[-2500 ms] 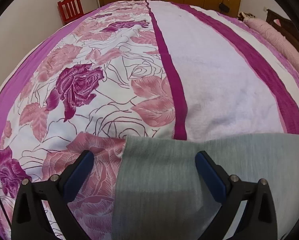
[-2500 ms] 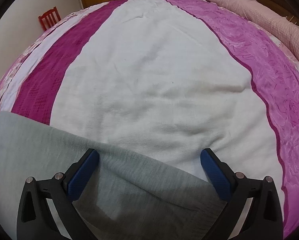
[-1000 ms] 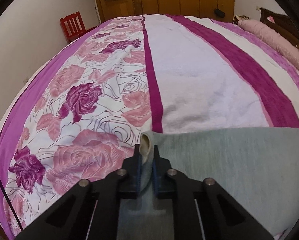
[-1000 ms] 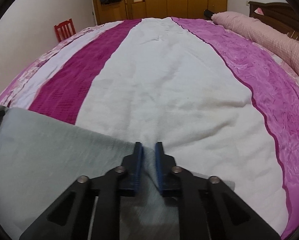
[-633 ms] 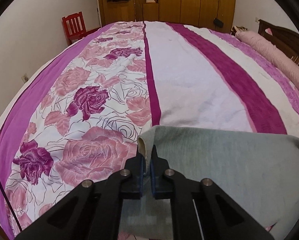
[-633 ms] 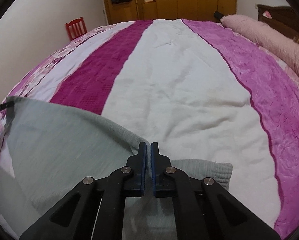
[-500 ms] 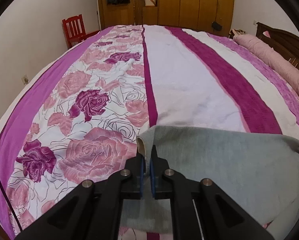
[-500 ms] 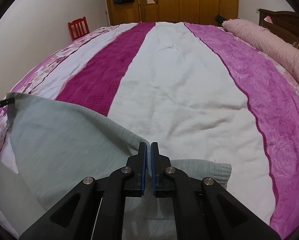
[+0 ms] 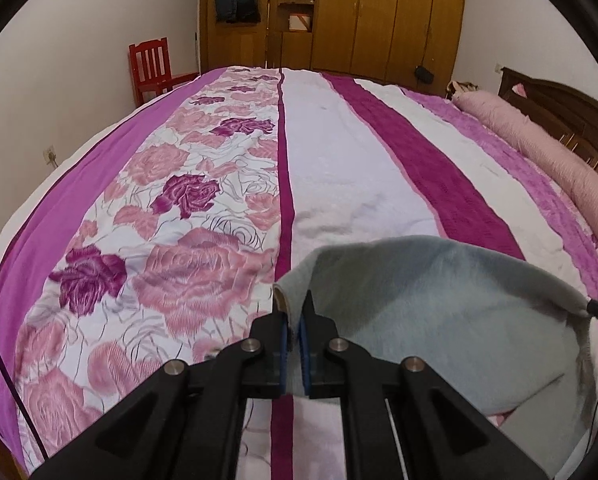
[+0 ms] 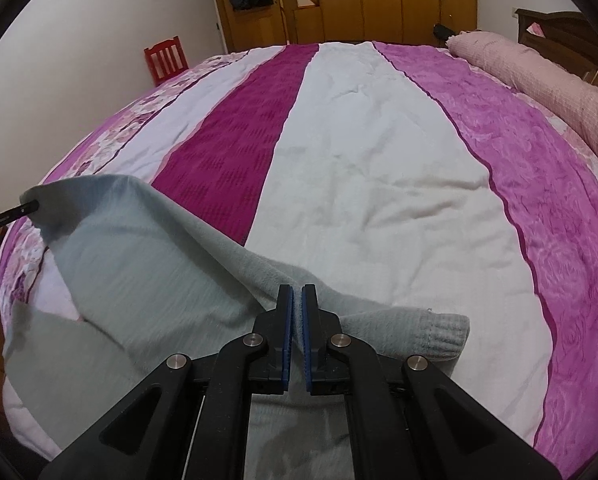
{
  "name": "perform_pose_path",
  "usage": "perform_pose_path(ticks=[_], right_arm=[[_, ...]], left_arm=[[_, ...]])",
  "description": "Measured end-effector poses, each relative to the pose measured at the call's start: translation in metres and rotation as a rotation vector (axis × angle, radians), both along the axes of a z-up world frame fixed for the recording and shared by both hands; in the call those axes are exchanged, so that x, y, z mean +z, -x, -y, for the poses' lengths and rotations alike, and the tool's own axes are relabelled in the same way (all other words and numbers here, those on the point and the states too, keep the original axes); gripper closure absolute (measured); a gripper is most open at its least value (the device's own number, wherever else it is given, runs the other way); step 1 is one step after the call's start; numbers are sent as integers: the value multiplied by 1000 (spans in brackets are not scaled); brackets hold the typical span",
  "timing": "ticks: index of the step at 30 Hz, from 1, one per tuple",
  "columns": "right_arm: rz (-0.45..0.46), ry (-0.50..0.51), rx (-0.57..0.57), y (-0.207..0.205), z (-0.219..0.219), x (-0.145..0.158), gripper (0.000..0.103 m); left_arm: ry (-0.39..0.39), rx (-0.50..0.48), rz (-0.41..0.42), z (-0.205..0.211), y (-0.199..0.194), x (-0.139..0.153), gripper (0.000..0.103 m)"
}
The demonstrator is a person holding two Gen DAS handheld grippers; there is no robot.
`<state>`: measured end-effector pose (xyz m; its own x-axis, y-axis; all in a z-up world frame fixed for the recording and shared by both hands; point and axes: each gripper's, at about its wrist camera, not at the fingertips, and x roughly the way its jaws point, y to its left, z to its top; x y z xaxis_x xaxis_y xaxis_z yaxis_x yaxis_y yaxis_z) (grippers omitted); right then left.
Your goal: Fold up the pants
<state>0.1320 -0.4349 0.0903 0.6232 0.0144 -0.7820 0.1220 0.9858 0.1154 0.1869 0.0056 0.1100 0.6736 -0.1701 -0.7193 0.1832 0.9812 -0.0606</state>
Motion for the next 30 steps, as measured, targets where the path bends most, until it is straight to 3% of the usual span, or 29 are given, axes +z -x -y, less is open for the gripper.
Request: perform_pose_path(ticks=[17,30], right_arm=[[-9,-4,-12,52,-19,7,98],[-44,-8,-11,81,-31,1,98]], left_arm=[[118,86,-15,-32,63,0,98],[129,133,-26,-52,99,-6,98]])
